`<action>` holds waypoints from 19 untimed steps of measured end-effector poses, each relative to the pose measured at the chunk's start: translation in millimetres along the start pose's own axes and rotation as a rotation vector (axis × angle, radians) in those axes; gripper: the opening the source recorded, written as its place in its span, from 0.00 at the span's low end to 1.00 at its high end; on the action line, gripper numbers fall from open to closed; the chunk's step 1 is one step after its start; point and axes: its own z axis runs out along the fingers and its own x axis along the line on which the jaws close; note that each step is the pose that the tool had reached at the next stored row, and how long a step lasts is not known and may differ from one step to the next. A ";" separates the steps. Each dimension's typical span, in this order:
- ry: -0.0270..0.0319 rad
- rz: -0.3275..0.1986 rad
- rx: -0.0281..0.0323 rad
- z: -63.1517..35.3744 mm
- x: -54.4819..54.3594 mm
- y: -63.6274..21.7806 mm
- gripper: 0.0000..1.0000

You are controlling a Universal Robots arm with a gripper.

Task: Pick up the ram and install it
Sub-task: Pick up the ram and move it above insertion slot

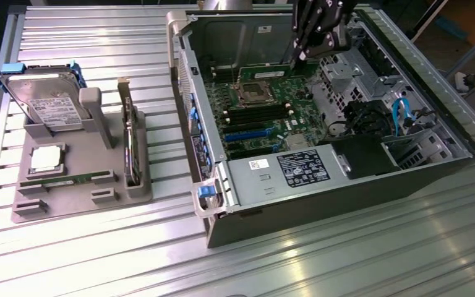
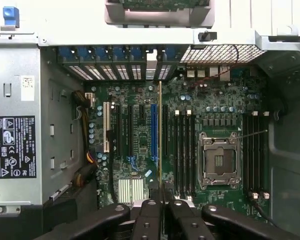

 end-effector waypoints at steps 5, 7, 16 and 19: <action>-0.0001 0.000 0.0000 0.3 -5.1 -0.2 0.12; 0.0000 0.000 0.0000 0.4 -6.7 -0.2 0.12; 0.0000 0.000 0.0000 0.6 -9.8 -0.2 0.12; 0.0000 0.000 0.0000 0.8 -11.2 -0.2 0.12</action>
